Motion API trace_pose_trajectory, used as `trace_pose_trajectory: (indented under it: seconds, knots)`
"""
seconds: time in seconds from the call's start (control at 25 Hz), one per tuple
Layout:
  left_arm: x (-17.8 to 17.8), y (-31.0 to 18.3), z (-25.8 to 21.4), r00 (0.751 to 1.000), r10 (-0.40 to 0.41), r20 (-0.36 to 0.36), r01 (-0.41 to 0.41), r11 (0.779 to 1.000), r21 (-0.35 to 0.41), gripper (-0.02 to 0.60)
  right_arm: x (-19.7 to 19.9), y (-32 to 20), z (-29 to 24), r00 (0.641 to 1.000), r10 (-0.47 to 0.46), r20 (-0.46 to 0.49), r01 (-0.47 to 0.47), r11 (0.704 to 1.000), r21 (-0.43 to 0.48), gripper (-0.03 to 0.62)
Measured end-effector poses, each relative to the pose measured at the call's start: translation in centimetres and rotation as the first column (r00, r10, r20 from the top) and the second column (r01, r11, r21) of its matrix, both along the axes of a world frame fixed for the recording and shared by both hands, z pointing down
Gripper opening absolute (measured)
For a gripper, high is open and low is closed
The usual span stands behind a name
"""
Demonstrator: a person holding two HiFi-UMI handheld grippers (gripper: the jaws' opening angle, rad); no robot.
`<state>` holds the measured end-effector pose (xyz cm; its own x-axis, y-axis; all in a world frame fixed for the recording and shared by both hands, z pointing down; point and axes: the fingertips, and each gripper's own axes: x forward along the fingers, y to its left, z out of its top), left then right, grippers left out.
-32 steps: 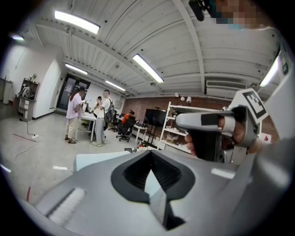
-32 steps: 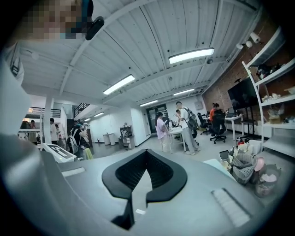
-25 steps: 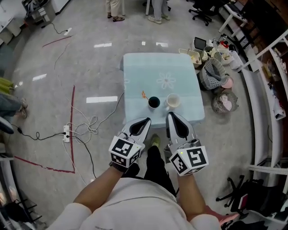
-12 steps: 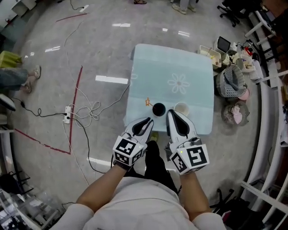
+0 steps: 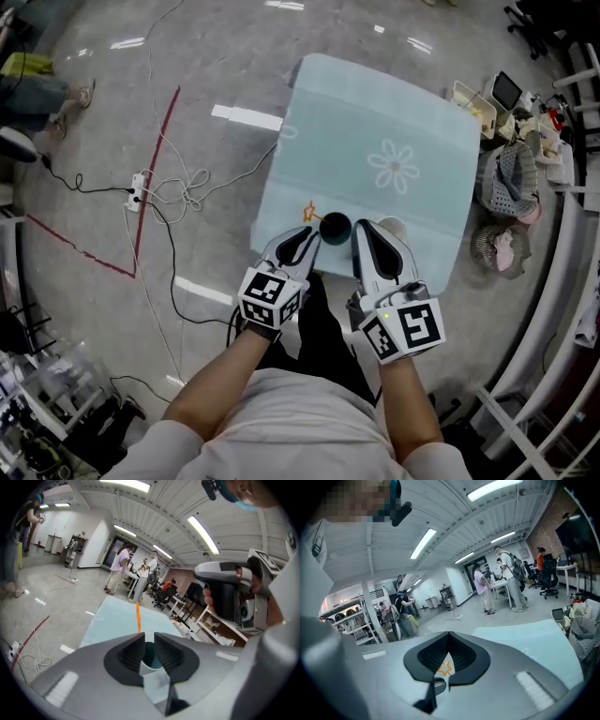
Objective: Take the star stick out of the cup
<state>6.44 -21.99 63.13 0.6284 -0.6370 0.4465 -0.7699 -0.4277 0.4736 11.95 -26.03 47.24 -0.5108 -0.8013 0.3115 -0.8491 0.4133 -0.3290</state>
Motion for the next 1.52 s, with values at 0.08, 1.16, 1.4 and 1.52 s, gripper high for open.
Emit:
trace_pose_trajectory:
  seconds: [0.08,1.16,1.4,1.52]
  knots:
    - [0.0,-0.5,1.2,1.0,-0.021,0.001,0.021,1.0,-0.019,0.02,-0.1,-0.5,0.9,1.0,-0.017,0.002,0.018,1.0,-0.014,0.009]
    - [0.7,-3.5,4.4,0.999,-0.041,0.035,0.042,0.999,-0.034,0.02,2.0,-1.1,4.8,1.0,-0.003,0.014,0.004,0.995,-0.096,0.009]
    - [0.1,-3.6,1.9,0.999,-0.005,0.053,0.004,1.0,0.016,0.02,2.4,-0.9,3.6,0.999,0.046,0.023,-0.044,0.996,-0.076,0.009]
    - [-0.4,-3.6,0.3,0.999,0.015,0.05,-0.017,0.999,0.035,0.02,2.3,-0.5,2.8,0.997,0.074,0.035,-0.072,0.995,-0.066,0.009]
